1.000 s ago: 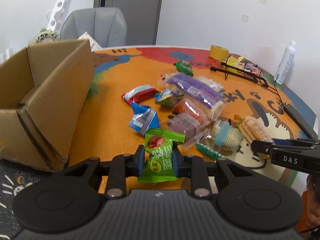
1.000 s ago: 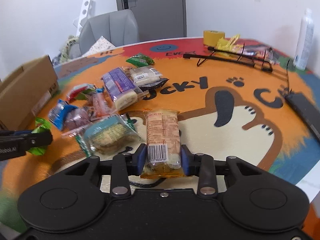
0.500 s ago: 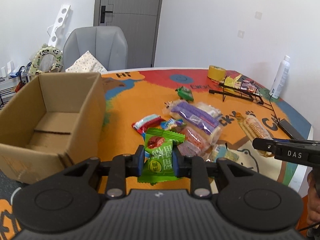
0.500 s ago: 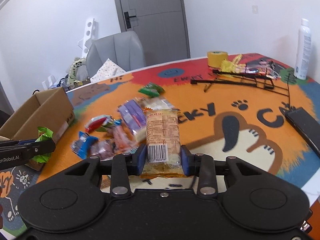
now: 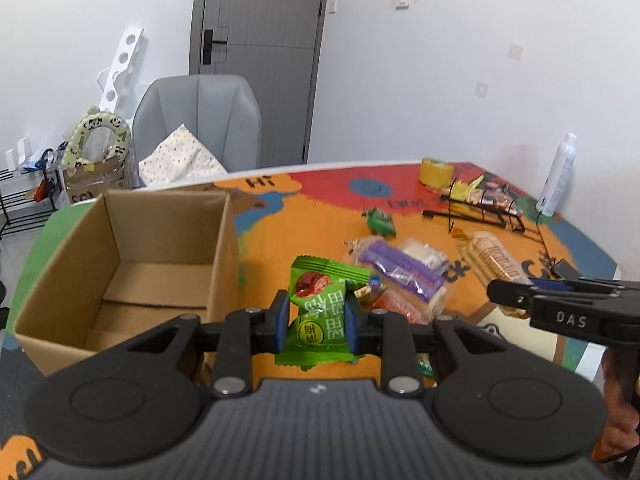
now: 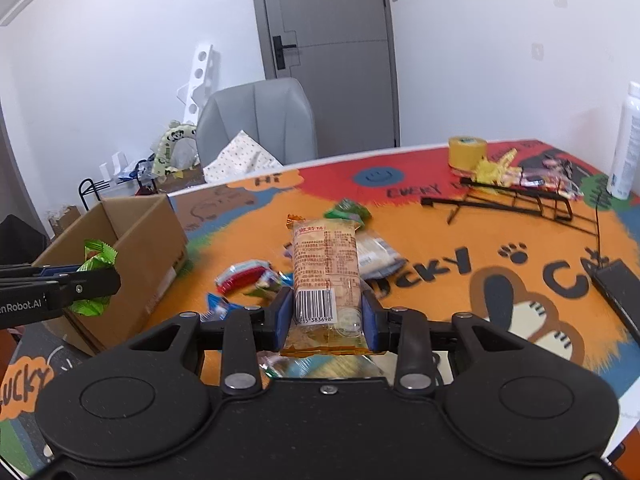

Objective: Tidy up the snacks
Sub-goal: 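Carry the green packet into the box and open the left gripper while the right drops the bread roll in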

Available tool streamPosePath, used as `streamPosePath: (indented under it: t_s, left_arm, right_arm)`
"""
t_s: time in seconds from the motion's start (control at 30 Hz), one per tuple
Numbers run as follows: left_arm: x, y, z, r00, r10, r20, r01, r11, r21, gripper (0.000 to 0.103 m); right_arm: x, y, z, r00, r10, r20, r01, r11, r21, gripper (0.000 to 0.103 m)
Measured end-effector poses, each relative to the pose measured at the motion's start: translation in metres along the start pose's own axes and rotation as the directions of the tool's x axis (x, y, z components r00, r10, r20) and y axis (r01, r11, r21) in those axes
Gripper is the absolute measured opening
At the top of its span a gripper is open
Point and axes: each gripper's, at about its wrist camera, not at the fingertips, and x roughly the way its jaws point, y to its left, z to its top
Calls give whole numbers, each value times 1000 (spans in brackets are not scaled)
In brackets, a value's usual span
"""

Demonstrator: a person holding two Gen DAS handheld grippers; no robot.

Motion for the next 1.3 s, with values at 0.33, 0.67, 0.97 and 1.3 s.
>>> streamPosePath:
  t_s: [0.33,0.67,0.97,1.3]
  left_arm:
    - [-9,31,13,999,38,26,-37,999,-29,27]
    - [-2,83,21,993,116,10,-114,989,-91,27]
    - [11,131,30,980,196,-17,-196,967,-161,27]
    - [17,147,26,975,214,-54,-220,960,-173,32]
  right_arm:
    - [5,36,18,999,45,16,-45,998,-46,34]
    - [25,78,35,992,125,8,-124,989,-77,34]
    - [47,118,49,979,204,-10,-204,975,-88,34]
    - [71,151,54,972,231,-49,-235,967,-102,34]
